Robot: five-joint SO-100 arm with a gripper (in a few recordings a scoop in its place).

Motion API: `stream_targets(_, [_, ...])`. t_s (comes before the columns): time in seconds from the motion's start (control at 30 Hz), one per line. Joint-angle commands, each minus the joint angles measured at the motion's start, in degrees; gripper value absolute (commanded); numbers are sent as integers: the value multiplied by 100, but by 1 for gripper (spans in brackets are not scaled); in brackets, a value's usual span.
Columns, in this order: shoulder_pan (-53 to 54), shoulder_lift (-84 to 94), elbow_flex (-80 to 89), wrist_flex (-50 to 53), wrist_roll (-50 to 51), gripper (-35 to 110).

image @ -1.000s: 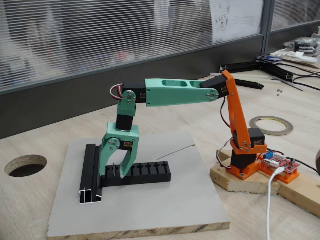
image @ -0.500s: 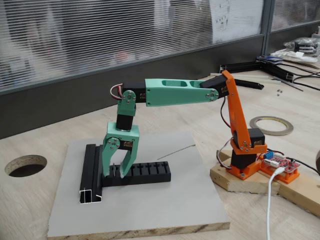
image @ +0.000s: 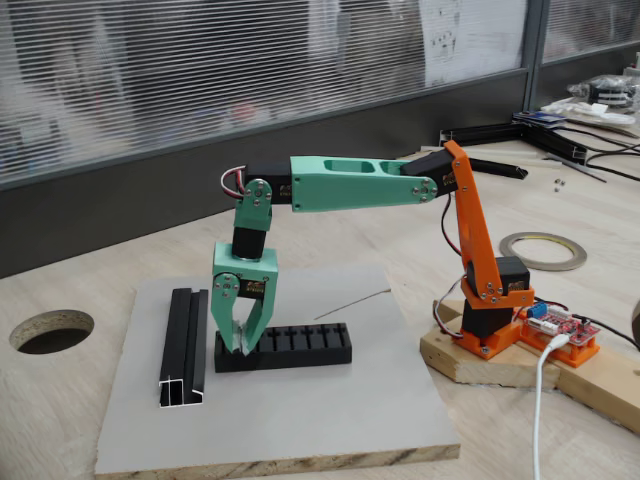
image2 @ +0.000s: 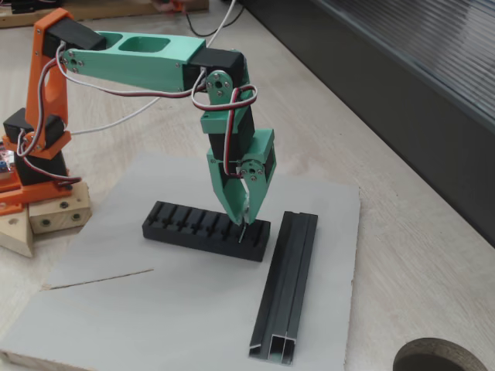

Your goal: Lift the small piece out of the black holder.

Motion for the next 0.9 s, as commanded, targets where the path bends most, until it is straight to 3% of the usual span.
stream_targets(0.0, [-44,70,-70,-44,141,5])
stream_targets(0.87, [-18,694,-88,-18,185,5])
